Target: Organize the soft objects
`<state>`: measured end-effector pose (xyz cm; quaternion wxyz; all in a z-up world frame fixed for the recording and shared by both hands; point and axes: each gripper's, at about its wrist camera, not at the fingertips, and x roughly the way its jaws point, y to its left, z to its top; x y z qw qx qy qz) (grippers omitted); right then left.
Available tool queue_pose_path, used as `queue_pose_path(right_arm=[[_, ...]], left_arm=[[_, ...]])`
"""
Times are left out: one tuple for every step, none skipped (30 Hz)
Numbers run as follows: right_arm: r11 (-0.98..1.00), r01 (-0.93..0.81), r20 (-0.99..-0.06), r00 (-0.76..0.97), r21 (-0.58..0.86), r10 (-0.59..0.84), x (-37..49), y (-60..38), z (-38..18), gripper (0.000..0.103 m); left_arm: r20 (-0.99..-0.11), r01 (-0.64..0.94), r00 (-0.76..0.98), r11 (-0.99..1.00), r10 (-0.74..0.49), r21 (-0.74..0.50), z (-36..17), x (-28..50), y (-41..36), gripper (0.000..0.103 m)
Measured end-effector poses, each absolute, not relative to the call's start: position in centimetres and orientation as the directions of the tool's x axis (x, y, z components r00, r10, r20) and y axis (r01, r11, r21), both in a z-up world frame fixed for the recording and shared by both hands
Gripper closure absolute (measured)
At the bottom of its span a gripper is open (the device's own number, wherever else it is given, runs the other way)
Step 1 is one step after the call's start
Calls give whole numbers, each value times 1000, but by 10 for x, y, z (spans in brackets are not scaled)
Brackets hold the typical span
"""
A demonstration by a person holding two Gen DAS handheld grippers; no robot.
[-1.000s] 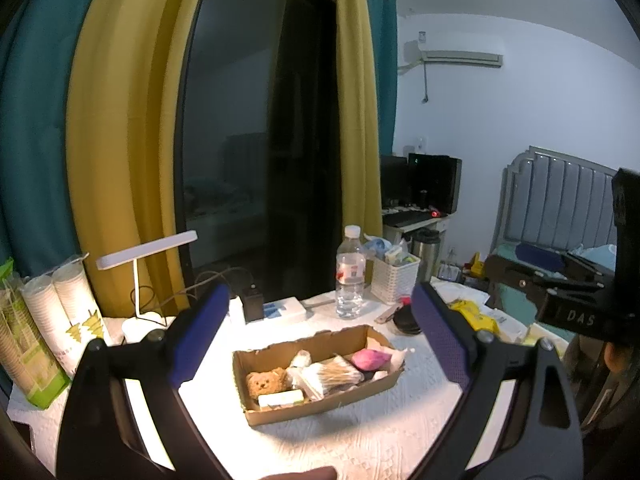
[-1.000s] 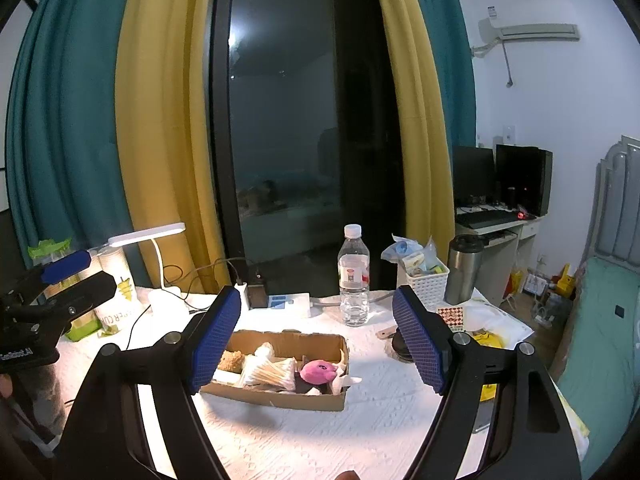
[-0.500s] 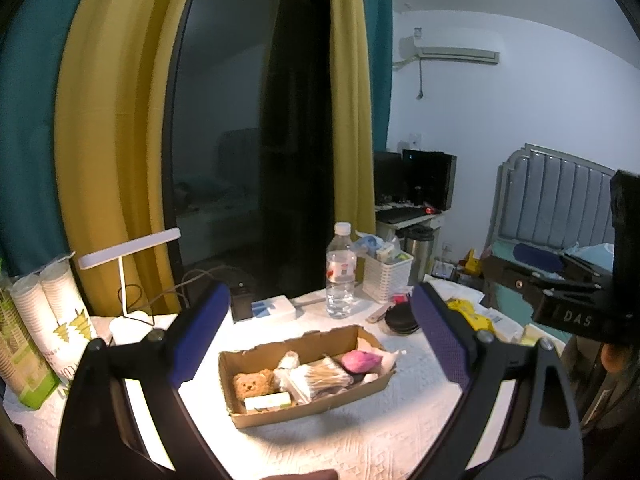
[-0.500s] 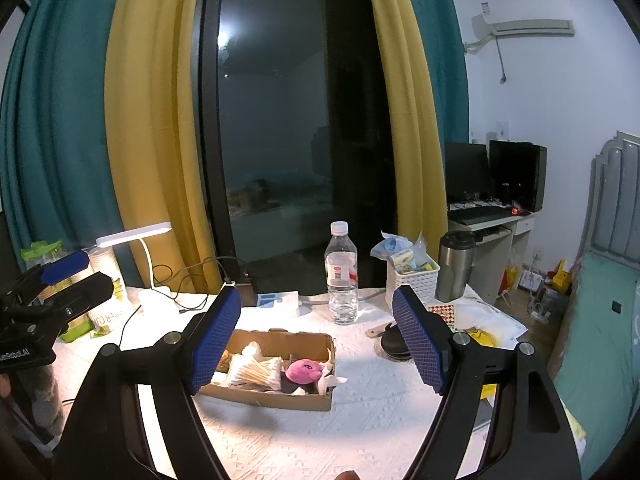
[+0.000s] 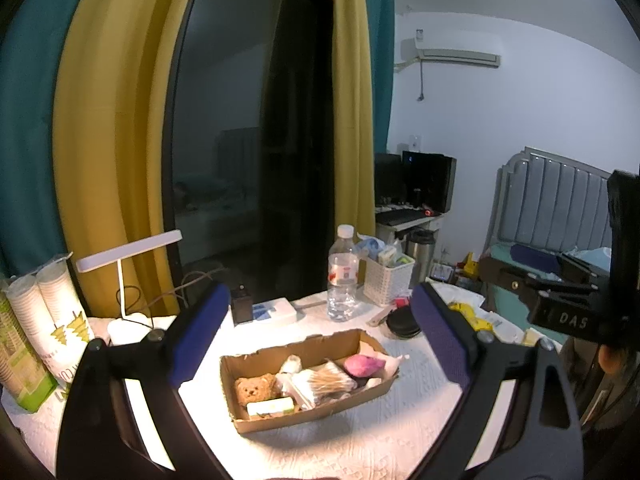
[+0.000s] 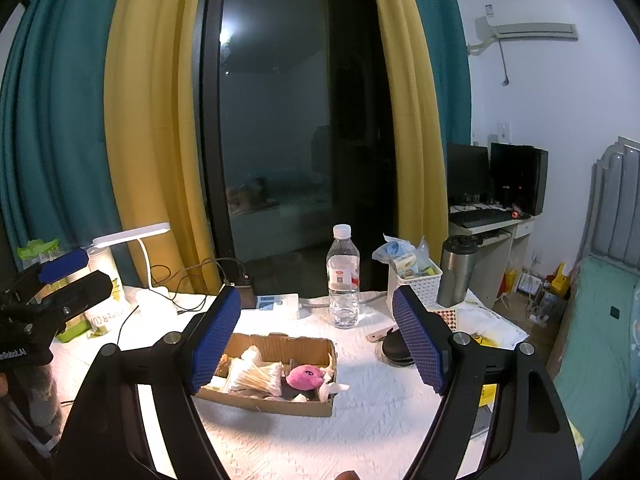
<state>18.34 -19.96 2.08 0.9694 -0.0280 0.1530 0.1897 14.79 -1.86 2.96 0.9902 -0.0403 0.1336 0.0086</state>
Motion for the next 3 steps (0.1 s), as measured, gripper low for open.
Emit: queue_pose_path(right_arm=[[926, -378, -310, 880, 2, 360, 185, -198, 22, 22], [926, -379, -312, 879, 0, 360, 186, -198, 21, 22], [926, -378, -313, 879, 0, 359, 186, -197, 21, 22]], left_arm=[[-274, -40, 962, 997, 20, -69, 29, 150, -18, 9], [-278, -47, 960, 997, 27, -66, 27, 152, -17, 9], [-286, -52, 958, 997, 32, -65, 26, 154, -15, 9]])
